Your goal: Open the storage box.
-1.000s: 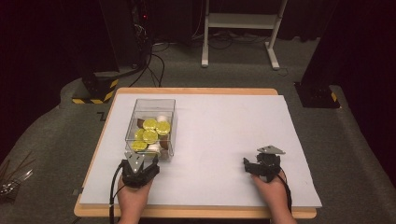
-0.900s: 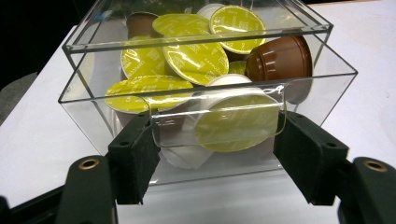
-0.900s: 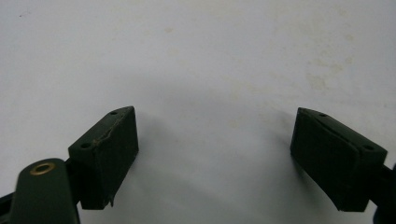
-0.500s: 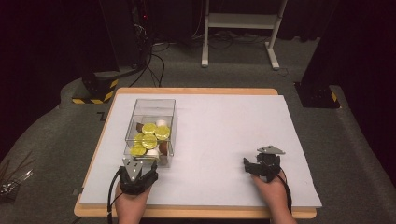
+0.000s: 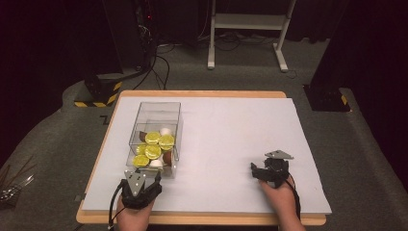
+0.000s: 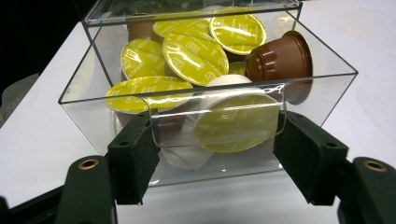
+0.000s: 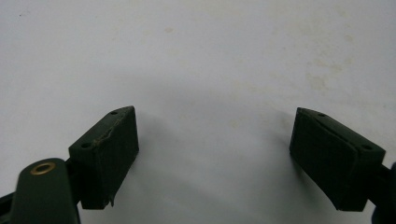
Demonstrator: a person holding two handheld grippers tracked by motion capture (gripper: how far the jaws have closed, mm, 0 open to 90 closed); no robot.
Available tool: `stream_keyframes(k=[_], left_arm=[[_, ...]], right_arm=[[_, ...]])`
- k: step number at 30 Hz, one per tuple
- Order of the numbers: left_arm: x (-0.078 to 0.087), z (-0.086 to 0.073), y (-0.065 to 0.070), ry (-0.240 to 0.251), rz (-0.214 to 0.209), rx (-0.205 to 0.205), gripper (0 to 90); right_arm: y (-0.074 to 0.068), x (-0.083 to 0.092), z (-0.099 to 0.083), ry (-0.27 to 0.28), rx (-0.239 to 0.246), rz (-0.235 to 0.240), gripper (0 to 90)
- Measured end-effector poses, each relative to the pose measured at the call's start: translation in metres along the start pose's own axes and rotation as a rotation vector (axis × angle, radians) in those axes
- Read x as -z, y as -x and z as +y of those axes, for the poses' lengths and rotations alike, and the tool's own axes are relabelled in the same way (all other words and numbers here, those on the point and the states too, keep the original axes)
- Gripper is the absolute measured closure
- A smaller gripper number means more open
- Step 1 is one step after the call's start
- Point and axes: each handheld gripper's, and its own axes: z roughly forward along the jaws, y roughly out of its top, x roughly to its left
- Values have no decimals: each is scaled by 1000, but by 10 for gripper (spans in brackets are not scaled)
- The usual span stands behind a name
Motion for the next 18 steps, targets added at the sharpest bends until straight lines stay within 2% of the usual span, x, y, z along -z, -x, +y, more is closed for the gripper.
stream_keyframes(k=[12, 18], left_arm=[[9, -3, -2, -10, -5, -11, 323], [10, -4, -3, -2, -14, -1, 322]], right_arm=[[0, 0, 0, 0, 1, 0, 160], [-1, 0, 0, 1, 1, 0, 163]])
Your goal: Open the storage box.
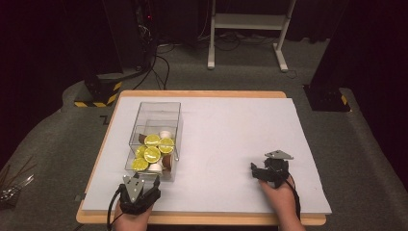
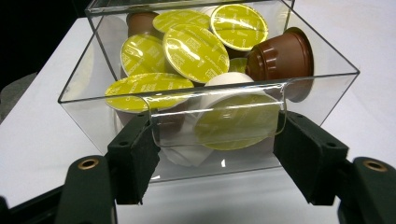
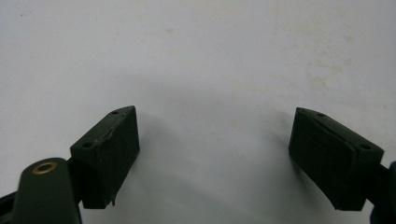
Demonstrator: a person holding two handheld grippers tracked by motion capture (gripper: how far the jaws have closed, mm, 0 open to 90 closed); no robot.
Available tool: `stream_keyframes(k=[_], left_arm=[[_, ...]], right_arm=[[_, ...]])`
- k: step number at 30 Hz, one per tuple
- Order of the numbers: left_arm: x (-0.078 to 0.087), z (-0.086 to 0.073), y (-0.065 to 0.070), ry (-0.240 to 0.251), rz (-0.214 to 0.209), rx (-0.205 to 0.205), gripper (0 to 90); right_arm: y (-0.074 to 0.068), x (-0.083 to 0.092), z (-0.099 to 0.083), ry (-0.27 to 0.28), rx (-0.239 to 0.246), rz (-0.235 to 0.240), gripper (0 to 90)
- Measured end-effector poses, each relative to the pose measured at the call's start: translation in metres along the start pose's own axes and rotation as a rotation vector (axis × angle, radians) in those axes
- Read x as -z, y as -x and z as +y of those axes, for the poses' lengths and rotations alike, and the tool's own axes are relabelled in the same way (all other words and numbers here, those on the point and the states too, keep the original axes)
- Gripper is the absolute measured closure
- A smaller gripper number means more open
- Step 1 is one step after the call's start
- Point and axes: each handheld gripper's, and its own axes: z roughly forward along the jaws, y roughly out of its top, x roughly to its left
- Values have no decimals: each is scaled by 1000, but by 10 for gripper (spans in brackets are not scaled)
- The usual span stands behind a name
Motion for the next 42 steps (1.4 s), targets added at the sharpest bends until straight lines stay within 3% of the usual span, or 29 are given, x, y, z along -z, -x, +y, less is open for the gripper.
stream_keyframes(k=[5, 10, 17, 20, 26, 31, 36, 42], left_arm=[[2, 0, -2, -1, -11, -29, 285], [6, 4, -6, -11, -41, 8, 252], [12, 11, -11, -3, -83, 34, 284], [14, 15, -15, 9, -84, 31, 304], [15, 25, -22, 41, -89, 72, 327], [11, 34, -28, 49, -90, 66, 341], [3, 45, -35, 63, -84, 22, 351], [-10, 55, -48, 63, -88, 32, 363]], right_arm=[[0, 0, 0, 0, 0, 1, 164], [0, 0, 0, 0, 0, 1, 164], [0, 0, 0, -1, 0, 1, 165], [0, 0, 0, -1, 0, 1, 165], [0, 0, 0, -1, 0, 2, 165], [0, 0, 0, 0, 0, 1, 165], [0, 0, 0, 0, -1, 1, 165], [0, 0, 0, -1, -1, 2, 165]])
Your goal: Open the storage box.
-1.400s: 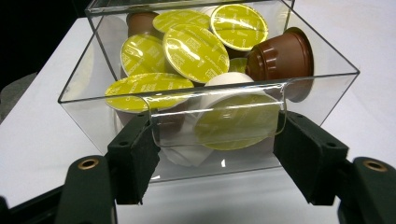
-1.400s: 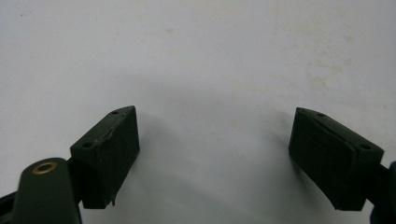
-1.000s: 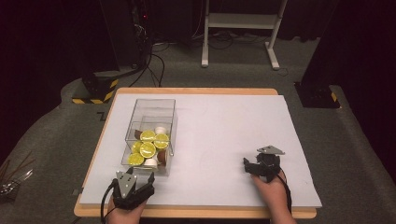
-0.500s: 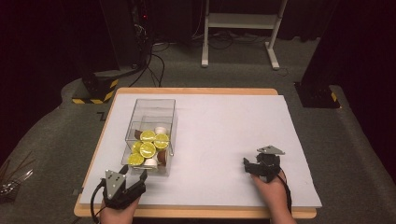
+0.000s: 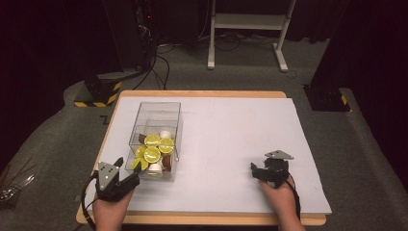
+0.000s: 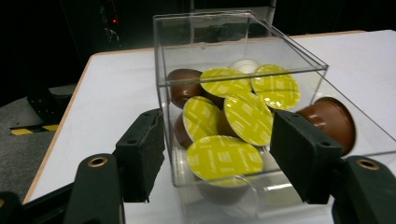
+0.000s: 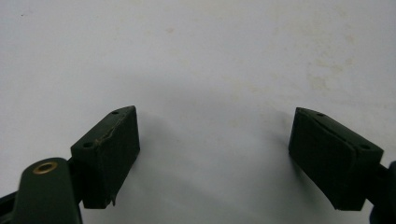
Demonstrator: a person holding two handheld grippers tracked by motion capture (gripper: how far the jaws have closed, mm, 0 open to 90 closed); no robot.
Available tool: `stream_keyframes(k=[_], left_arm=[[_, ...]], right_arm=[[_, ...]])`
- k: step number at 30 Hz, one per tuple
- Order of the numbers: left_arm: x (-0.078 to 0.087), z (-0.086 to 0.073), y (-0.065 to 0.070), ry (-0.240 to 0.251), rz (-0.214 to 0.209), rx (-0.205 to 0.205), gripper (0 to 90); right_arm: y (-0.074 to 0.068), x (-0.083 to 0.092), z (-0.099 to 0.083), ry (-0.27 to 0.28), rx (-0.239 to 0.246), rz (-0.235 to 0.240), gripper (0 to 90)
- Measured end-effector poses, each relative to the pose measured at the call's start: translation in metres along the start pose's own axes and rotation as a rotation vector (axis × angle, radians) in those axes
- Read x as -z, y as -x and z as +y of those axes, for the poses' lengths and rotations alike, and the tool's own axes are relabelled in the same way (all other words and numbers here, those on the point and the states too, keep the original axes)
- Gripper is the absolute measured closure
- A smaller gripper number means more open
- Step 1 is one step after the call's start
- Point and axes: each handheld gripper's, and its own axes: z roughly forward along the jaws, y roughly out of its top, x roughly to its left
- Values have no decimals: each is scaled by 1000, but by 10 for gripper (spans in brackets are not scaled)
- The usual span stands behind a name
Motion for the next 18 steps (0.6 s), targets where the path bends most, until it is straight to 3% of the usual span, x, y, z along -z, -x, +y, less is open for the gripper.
stream_keyframes(k=[10, 14, 18], left_arm=[[-23, -1, -22, -27, -37, 34, 489], [-29, -3, -27, -34, -60, 68, 558], [-30, -6, -27, -25, -72, 67, 635]], right_arm=[[0, 0, 0, 0, 1, 0, 165], [0, 0, 0, 1, 0, -1, 165], [0, 0, 0, 1, 0, -2, 165]])
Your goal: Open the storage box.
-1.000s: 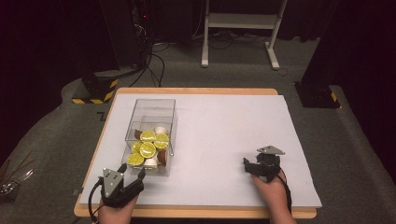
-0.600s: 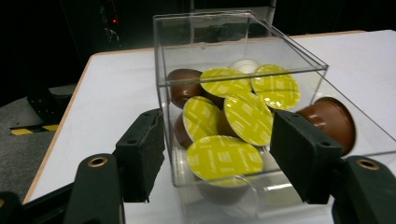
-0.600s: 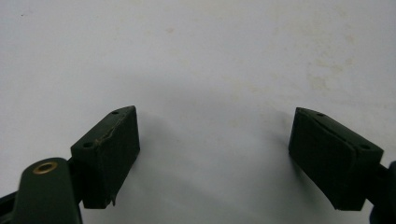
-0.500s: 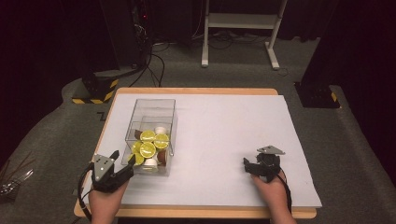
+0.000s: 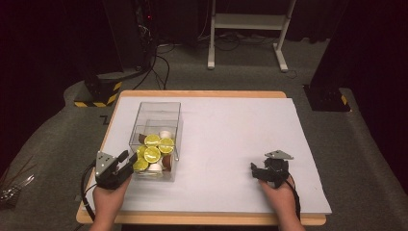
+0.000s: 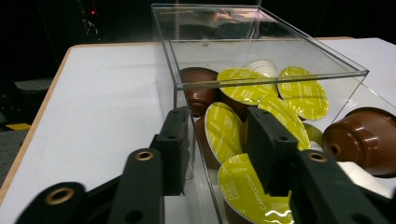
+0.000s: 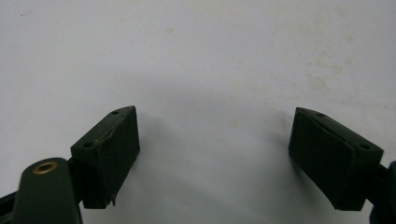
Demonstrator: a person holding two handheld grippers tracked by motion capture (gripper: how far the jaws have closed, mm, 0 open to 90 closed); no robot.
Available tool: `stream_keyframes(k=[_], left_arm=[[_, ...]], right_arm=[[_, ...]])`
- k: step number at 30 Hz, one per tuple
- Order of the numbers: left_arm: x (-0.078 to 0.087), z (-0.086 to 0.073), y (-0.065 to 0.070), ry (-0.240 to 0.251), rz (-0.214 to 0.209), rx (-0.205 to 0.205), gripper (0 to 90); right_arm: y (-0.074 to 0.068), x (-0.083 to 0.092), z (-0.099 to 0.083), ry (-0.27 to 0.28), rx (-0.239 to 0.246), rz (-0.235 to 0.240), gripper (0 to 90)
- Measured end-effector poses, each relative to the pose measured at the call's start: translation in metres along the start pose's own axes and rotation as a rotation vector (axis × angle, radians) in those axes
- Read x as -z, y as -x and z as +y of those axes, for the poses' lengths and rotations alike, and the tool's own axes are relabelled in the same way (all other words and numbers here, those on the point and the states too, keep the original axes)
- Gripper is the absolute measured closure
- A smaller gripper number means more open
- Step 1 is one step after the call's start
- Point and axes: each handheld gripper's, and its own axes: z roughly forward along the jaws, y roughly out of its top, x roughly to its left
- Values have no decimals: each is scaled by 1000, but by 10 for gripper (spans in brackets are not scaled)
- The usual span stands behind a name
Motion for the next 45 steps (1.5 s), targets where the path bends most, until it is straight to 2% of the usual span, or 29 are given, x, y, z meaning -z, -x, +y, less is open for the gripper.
stream_keyframes(k=[3, 6, 12, 19, 24, 25, 32, 45], left_arm=[[2, -1, -2, 19, 2, 10, 696], [4, -3, -6, 15, 8, 9, 756], [5, -8, -7, 20, 20, 7, 804], [7, -10, -9, 12, 18, 18, 802], [7, -10, -9, 20, 19, 44, 810], [7, -11, -9, 18, 22, 30, 814], [8, -12, -6, 30, 56, 6, 849], [22, -15, -2, 27, 80, 2, 860]], right_arm=[[0, 0, 0, -1, 0, 1, 165], [0, 0, 0, -1, 1, 0, 165], [0, 0, 0, -1, -1, 0, 165], [0, 0, 0, -2, -2, 0, 165], [0, 0, 0, -2, -1, 1, 166], [0, 0, 0, -1, -1, 1, 166], [0, 0, 0, 0, 1, 1, 166], [0, 0, 0, -1, 0, 1, 166]])
